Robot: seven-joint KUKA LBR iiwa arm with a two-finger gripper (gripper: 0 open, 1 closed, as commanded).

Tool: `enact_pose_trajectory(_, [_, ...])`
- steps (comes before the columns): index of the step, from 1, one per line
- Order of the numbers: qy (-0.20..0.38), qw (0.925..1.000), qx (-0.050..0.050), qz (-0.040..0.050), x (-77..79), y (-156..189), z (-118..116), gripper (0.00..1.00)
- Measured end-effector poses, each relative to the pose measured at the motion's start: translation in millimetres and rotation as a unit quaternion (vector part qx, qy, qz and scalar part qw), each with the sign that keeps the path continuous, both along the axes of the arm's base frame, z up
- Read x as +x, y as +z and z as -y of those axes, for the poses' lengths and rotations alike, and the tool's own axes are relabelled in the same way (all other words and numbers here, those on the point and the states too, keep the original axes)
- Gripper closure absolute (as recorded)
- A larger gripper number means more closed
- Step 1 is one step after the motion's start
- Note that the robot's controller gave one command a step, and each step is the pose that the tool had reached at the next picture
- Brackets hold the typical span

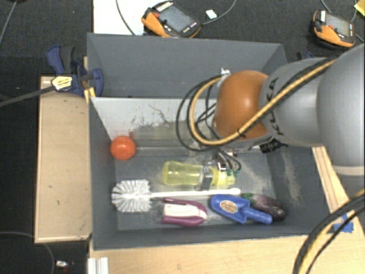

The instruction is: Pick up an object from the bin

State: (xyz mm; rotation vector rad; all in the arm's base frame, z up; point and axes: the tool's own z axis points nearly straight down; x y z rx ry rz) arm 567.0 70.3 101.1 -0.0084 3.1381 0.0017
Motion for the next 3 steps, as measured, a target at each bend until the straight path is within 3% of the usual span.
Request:
enact_pose_trajectory(1, [0.092, 0.9957, -0.003, 0.0062, -9.5, -28.8, -33.7, 0.0])
enact_pose_trajectory(2, [0.044, 0.999, -0.002, 0.0023, 12.5, -25.8, -35.4, 1.0])
enact_pose_trajectory(3, [0.044, 0.999, -0.002, 0.0023, 12.5, -25.8, -35.4, 1.0])
